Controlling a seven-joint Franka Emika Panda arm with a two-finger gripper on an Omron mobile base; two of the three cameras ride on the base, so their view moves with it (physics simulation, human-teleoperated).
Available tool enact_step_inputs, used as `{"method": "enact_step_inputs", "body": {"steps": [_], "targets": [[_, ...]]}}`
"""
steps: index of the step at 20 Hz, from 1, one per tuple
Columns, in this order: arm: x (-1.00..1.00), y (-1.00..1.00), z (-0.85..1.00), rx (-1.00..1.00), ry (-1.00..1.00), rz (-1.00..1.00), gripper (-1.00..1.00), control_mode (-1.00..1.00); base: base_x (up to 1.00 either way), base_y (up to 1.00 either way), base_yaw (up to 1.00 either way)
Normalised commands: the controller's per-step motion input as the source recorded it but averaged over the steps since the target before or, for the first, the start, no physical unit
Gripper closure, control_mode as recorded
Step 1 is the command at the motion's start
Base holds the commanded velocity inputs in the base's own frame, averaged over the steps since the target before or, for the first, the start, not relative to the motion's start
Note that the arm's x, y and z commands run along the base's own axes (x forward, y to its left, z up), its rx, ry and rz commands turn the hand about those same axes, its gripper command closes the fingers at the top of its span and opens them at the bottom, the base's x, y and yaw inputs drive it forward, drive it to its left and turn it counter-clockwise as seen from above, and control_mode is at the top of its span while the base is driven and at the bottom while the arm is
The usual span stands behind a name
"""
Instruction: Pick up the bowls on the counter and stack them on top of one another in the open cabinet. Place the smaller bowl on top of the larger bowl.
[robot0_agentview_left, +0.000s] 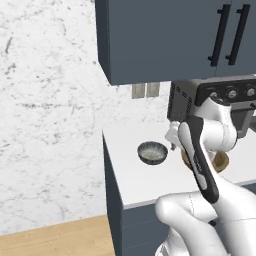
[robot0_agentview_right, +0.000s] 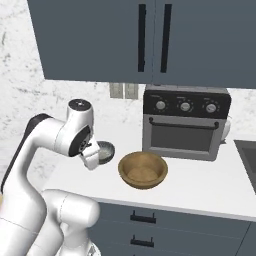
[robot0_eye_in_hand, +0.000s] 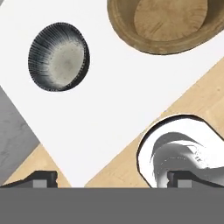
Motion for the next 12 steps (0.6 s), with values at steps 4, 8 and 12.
{"method": "enact_step_inputs", "body": {"steps": [4, 8, 12], "targets": [[0.88, 0.03, -0.14, 0.0, 0.25, -0.02, -1.0, -1.0, 0.0, 0.0, 0.0], [0.67, 0.1, -0.23, -0.06, 0.19, -0.05, -1.0, -1.0, 0.0, 0.0, 0.0], [0.32, 0.03, -0.19, 0.0, 0.02, -0.06, -1.0, -1.0, 0.0, 0.0, 0.0]]}}
